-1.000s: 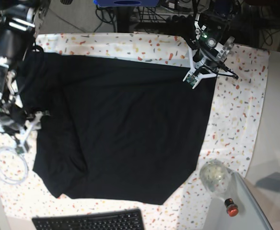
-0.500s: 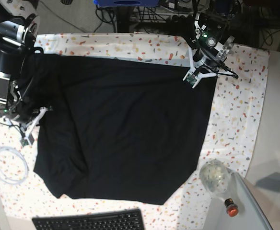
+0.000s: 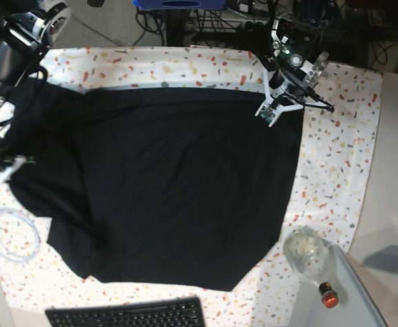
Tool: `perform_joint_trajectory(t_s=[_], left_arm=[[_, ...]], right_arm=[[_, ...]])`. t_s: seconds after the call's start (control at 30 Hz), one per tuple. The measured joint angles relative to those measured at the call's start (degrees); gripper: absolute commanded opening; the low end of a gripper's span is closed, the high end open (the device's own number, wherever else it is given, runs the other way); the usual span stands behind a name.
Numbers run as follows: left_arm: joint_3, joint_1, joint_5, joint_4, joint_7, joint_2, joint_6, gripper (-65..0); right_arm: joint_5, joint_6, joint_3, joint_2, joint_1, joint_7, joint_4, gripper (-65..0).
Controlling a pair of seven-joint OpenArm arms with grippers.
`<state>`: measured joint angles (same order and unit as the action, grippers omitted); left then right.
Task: Layout the t-shirt on the table in an organized manner, then fold the t-shirt properly
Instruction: 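Pull the held shirt edge away from the body with both grippers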
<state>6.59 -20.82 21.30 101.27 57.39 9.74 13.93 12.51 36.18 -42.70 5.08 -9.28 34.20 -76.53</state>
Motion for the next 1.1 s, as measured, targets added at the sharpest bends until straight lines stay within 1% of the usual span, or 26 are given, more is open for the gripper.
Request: perform_joint_trajectory(t_s=[0.1,0.17,0.23,0.33,0.47,0.63,0.7,0.77,0.83,0.97,1.0,1.03,1.1], left_arm=[[-0.1,-0.3,0.1,0.0,0.0,0.1,0.0,-65.0],[-0.1,-0.5,0.3,0.0,0.0,-0.1,0.0,-65.0],[-0.1,-0.4,0.3,0.0,0.0,-0.5,-0.1,-65.0],[-0.1,-0.3,0.1,0.0,0.0,-0.7,0.0,-65.0],[0.3,-0.3,0.4,0.0,0.0,-0.5,0.0,-65.0],[0.1,-0.3,0.3,0.0,0.0,-0.5,0.0,-65.0],[0.2,-0.3,0.3,0.0,0.0,-0.5,0.0,-65.0],[0.2,-0.3,0.0,0.0,0.0,-0.5,0.0,-65.0],[0.2,-0.3,-0.1,0.0,0.0,-0.5,0.0,-65.0],[0.1,-0.3,-0.1,0.0,0.1,-0.5,0.0,-65.0],[0.1,-0.3,-0.1,0.2,0.1,-0.6,0.0,-65.0],[0.1,-0.5,-0.1,0.3,0.0,-0.7,0.0,-57.8],[-1.1,-1.3,-0.2,0.7,0.0,-0.9,-0.1,-36.0]], right_arm=[[1.0,-0.3,-8.9,-0.5,0.7,2.9,-5.6,-65.0],[0.4,-0.3,-12.5,-0.6,1.6,4.7,-6.6,-65.0],[0.7,-0.3,-14.5,-0.9,2.8,5.5,-6.4,-65.0],[0.8,-0.8,-14.8,-1.1,4.6,5.6,-5.4,-65.0],[0.7,-7.5,-14.6,-1.6,4.4,5.7,-1.8,-65.0],[0.4,-11.8,-15.1,-1.6,4.5,5.7,-1.7,-65.0],[-0.1,-14.4,-14.8,-1.6,5.3,5.6,-1.8,-65.0],[0.0,-16.2,-14.8,-2.1,6.2,5.6,-1.8,-65.0],[0.8,-16.3,-14.9,-2.9,6.4,5.9,-1.7,-65.0],[0.4,-16.3,-14.8,-2.9,6.0,5.9,-2.5,-65.0],[0.2,-16.3,-14.8,-2.9,6.1,6.0,-3.2,-61.7],[0.0,-16.3,-14.8,-2.9,6.3,5.9,-4.1,-54.6],[0.1,-16.3,-14.8,-2.9,7.1,5.6,-5.9,-43.2]])
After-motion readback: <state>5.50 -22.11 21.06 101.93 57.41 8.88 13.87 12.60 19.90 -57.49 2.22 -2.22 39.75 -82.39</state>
